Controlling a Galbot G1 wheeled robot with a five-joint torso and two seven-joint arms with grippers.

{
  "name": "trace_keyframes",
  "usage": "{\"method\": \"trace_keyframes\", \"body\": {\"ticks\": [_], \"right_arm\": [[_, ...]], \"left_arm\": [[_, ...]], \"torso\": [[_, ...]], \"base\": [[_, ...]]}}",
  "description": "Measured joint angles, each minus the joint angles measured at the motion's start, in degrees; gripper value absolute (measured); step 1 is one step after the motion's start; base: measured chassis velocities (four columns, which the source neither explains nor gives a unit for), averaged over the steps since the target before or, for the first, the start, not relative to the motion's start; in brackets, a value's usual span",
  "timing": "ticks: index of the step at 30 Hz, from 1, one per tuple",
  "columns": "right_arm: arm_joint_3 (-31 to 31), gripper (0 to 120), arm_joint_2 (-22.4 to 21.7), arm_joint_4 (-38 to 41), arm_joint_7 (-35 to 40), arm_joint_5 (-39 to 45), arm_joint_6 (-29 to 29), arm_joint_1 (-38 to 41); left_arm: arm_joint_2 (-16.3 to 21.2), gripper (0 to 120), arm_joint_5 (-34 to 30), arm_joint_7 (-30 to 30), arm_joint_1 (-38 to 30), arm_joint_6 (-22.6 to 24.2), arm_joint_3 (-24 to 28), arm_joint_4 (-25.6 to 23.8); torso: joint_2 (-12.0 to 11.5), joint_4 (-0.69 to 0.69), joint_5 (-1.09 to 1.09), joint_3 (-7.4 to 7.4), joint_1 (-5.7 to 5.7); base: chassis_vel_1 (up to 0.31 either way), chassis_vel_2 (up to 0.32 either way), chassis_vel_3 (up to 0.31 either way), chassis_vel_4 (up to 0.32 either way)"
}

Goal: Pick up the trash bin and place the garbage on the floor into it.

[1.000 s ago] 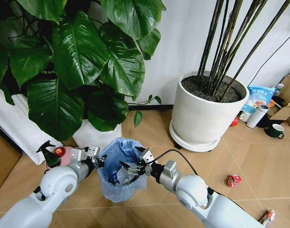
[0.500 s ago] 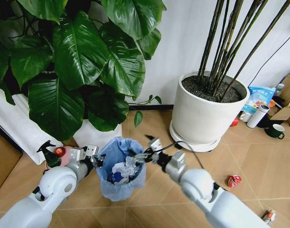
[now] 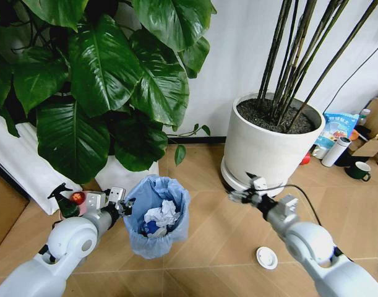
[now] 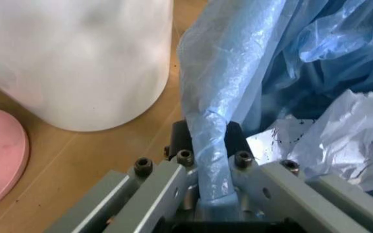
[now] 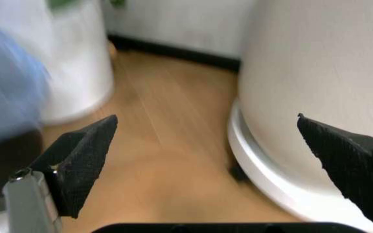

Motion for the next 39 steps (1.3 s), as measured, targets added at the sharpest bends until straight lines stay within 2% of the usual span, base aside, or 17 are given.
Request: {"method": "trace_keyframes", "body": {"ticks": [5,9,19,34,39], "right_arm": [[5.18,100,1.05,-5.96,-6.09,-2.74,3.18,-4.42],[7.44,100,2.21,-10.99,-8.19,-3.78,4.30,-5.83],[11.19,100,5.26,-24.26,-9.79,-4.74,3.87,-6.46],[10.00,100,11.90,-35.97,-10.54,-9.93,5.12,-1.30],[9.91,100,12.56,-37.99,-10.26,-10.12,5.16,-0.24]], "left_arm": [[0.08,0,0.38,0.62,0.30,-0.21,-0.27,-0.04],[0.09,0,0.61,1.19,0.49,-0.36,-0.39,-0.05],[0.10,0,1.12,2.64,0.22,-0.61,-0.33,0.19],[0.68,0,1.19,3.02,0.43,-0.66,0.11,0.26],[0.85,0,1.12,3.03,0.44,-0.69,0.13,0.18]], "torso": [[0.00,0.00,-0.02,0.00,0.00],[0.00,0.00,0.01,0.00,0.00],[0.00,0.00,0.00,0.00,0.00],[0.00,0.01,0.00,0.00,0.00],[0.00,0.01,-0.01,0.00,0.00]], "base": [[0.000,0.000,0.000,0.000],[0.000,0.000,0.000,0.000],[0.000,0.000,0.000,0.000],[0.000,0.000,0.000,0.000],[0.000,0.000,0.000,0.000]]}}
